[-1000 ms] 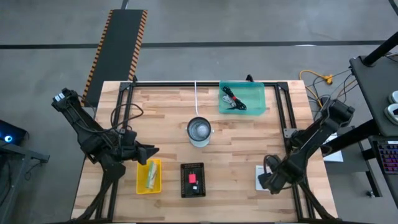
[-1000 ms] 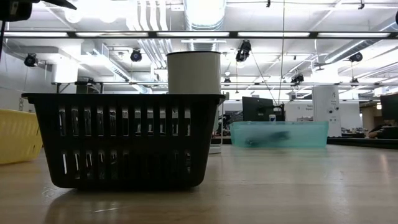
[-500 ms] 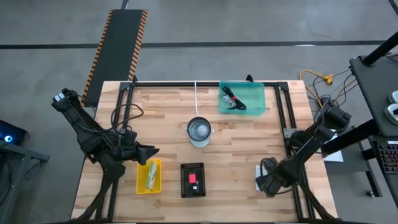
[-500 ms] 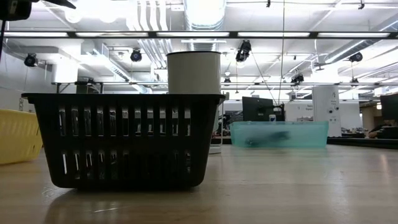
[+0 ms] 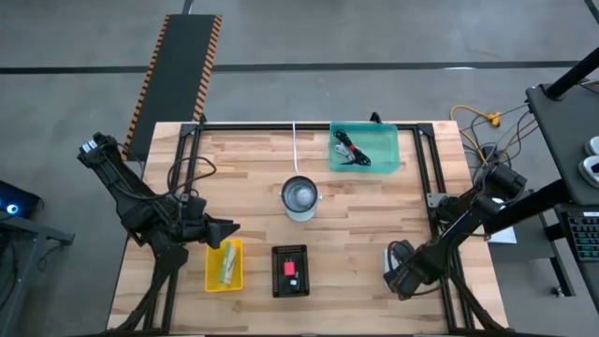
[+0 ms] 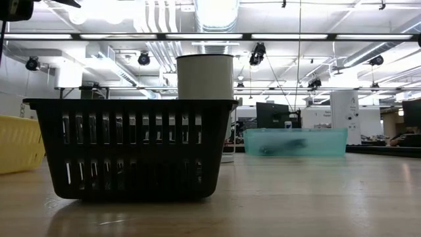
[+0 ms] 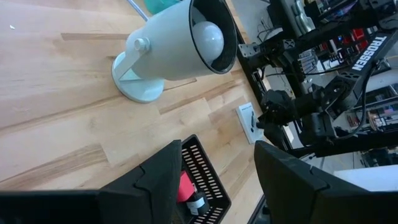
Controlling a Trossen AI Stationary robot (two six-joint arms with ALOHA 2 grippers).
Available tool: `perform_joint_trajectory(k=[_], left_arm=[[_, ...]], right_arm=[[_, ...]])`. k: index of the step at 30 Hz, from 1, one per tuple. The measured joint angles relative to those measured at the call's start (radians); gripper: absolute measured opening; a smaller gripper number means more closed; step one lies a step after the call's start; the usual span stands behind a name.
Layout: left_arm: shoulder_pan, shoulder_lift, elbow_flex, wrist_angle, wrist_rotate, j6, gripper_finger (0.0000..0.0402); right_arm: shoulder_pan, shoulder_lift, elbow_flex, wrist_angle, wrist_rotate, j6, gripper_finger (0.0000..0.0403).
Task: Pick and place items into bin
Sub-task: Put the card reader box into the yellow bin
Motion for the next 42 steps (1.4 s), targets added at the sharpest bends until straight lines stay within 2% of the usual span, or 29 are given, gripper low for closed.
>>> perform_joint_trajectory(k=[6,11,14,21,25,28,30,32,34,37,40,42], left_arm=[[0.000,0.002,-0.001,0.000,0.000,0.000,0.0185],[0.000,0.002,-0.001,0.001,0.000,0.000,0.0185],[0.000,0.002,-0.001,0.013,0.000,0.000,0.0185],[0.000,0.002,-0.001,0.060,-0.001,0.004,0.0185],[0.000,0.012,-0.003,0.111,-0.055,0.044,0.0185],[0.001,0.044,-0.004,0.278,-0.202,0.277,0.0185],[0.007,0.070,-0.004,0.437,-0.279,0.518,0.0185],[0.027,0.107,-0.004,0.640,-0.310,0.767,0.0185],[0.055,0.148,-0.004,0.832,-0.305,1.006,0.0185],[0.106,0.201,-0.004,1.081,-0.250,1.269,0.0185],[0.167,0.241,-0.004,1.237,-0.165,1.384,0.0185],[0.210,0.259,-0.003,1.275,-0.115,1.411,0.0185]], right_arm=[[0.000,-0.017,-0.020,0.035,-0.001,-0.020,0.0021],[-0.001,-0.025,-0.025,0.039,0.004,-0.031,0.0011],[-0.002,-0.057,-0.028,0.039,0.052,-0.024,0.0010],[-0.026,-0.210,-0.033,-0.011,0.378,-0.008,0.0008],[-0.052,-0.314,-0.028,-0.012,0.625,-0.055,0.0008],[-0.074,-0.387,-0.015,-0.012,0.809,-0.094,0.0008],[-0.095,-0.429,0.003,-0.007,0.919,-0.153,0.0008],[-0.115,-0.465,0.021,0.014,1.024,-0.257,0.0008],[-0.136,-0.492,0.048,0.053,1.095,-0.398,0.0008],[-0.184,-0.518,0.100,0.087,1.119,-0.574,0.0008],[-0.235,-0.520,0.162,0.086,1.122,-0.702,0.0008],[-0.264,-0.513,0.209,0.086,1.122,-0.786,0.0008]])
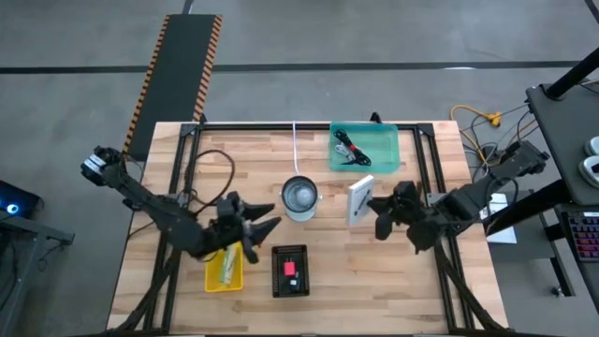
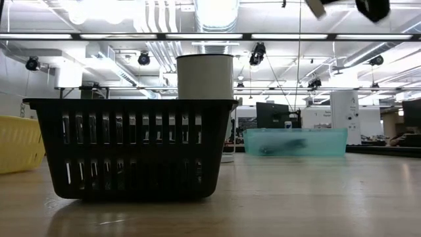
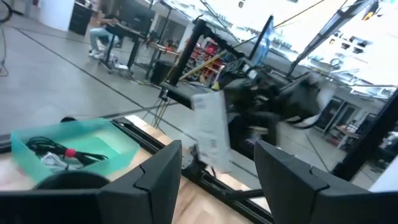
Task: Pick and place items into bin
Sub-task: Put the card reader box into the yellow bin
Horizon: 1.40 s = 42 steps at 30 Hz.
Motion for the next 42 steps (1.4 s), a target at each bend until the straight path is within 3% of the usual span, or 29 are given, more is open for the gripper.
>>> perform_joint_trajectory(k=[11,20,29,33,39,42], left_arm=[[0.223,0.146,0.080,0.007,0.315,0.015,0.0185],[0.279,0.263,0.195,0.007,0.317,0.140,0.0185],[0.321,0.289,0.218,0.008,0.310,0.133,0.0180],[0.334,0.287,0.222,0.008,0.311,0.133,0.0139],[0.345,0.285,0.230,0.008,0.312,0.133,0.0029],[0.349,0.280,0.230,0.008,0.314,0.132,0.0021]], right_arm=[[-0.113,0.139,0.224,0.000,0.002,-0.348,0.0008],[-0.139,0.254,0.321,-0.008,0.046,-0.441,0.0008],[-0.140,0.319,0.370,-0.007,0.083,-0.501,0.0008],[-0.143,0.323,0.374,-0.007,0.085,-0.501,0.0008],[-0.149,0.316,0.378,-0.006,0.100,-0.501,0.0015],[-0.151,0.311,0.383,-0.006,0.099,-0.521,0.0035]])
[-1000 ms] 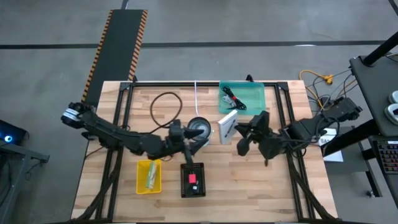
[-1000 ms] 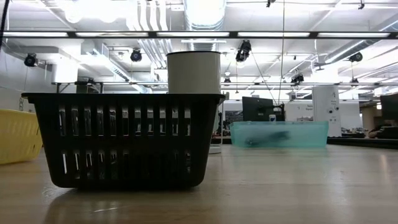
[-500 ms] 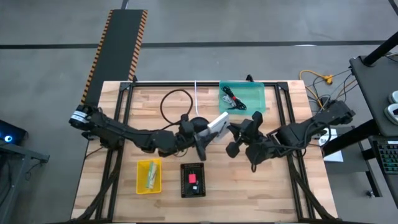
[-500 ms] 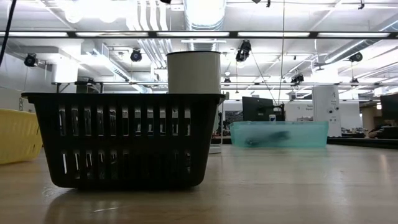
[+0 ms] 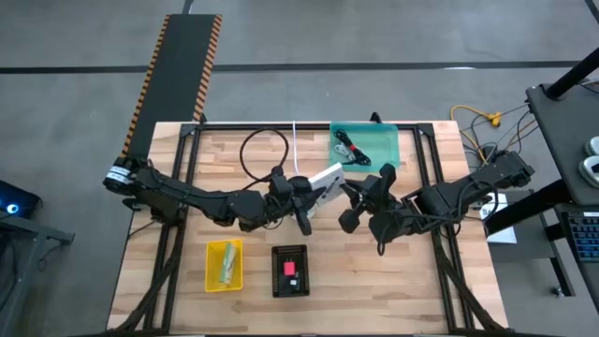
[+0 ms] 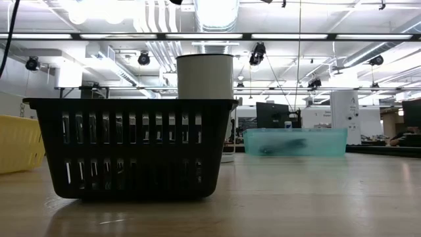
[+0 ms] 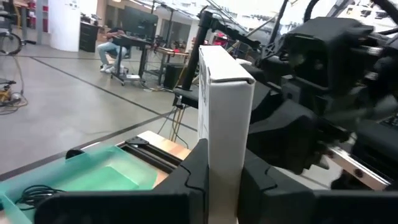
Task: Pick and place items into bin
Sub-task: Put the card reader box into the yellow bin
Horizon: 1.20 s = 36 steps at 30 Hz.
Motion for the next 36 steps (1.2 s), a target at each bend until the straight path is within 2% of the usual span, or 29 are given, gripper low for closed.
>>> perform_joint_trajectory(k=[9,13,17,23,27,36], left_arm=[[0.004,-0.036,0.001,-0.009,-0.007,0.001,0.0022],[-0.011,-0.101,0.000,-0.163,-0.005,-0.052,0.0022],[-0.051,-0.203,0.003,-0.464,0.048,-0.303,0.0022],[-0.166,-0.312,-0.001,-0.881,0.172,-0.835,0.0022],[-0.284,-0.342,-0.001,-1.000,0.177,-1.138,0.0022],[-0.478,-0.317,-0.001,-1.265,0.180,-1.633,0.0022]], right_arm=[[-0.015,-0.020,0.001,-0.002,0.001,-0.137,0.0138],[-0.019,-0.038,0.001,-0.003,0.001,-0.177,0.0173],[-0.025,-0.051,0.001,-0.019,0.001,-0.182,0.0191],[-0.044,-0.058,0.000,-0.091,0.001,-0.181,0.0195],[-0.051,-0.058,0.000,-0.124,0.000,-0.180,0.0192],[-0.074,-0.058,-0.002,-0.131,0.001,-0.178,0.0189]])
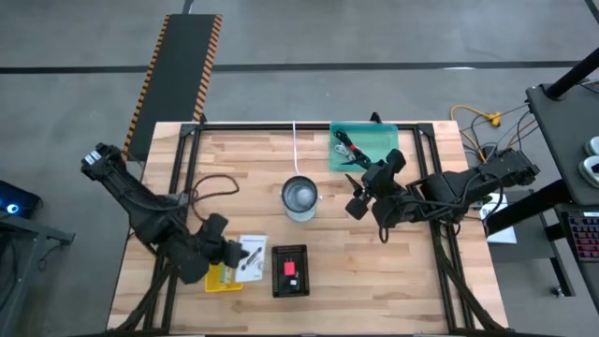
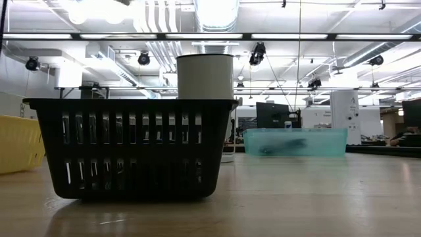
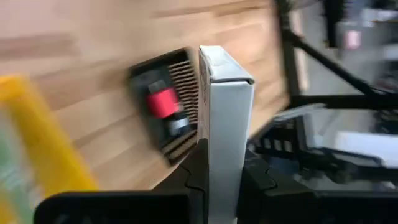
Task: Pick and place items into bin
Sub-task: Put the card reader box into the yellow bin
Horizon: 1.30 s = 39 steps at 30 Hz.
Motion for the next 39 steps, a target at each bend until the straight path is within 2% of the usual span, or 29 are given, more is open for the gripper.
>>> perform_joint_trajectory(k=[4,12,17,22,34,39], left_arm=[[-0.059,0.000,0.000,-0.139,0.031,-0.177,0.0022],[-0.135,-0.009,0.010,-0.362,0.286,-0.403,0.0022],[-0.144,-0.036,0.010,-0.408,0.319,-0.410,0.0022],[-0.143,-0.026,-0.011,-0.502,0.412,-0.417,0.0022],[-0.080,0.049,-0.029,-0.497,0.418,-0.428,0.0022],[-0.053,0.109,-0.029,-0.492,0.460,-0.427,0.0028]], right_arm=[[-0.010,0.000,-0.002,0.000,0.000,0.000,0.0189],[-0.026,0.000,-0.003,0.000,0.000,0.002,0.0187],[-0.032,0.000,-0.003,0.000,0.000,0.023,0.0184],[-0.032,0.000,-0.004,0.000,0.000,0.025,0.0183],[-0.032,0.001,-0.015,0.001,0.000,0.026,0.0180],[-0.032,0.001,-0.019,0.000,-0.001,0.026,0.0176]])
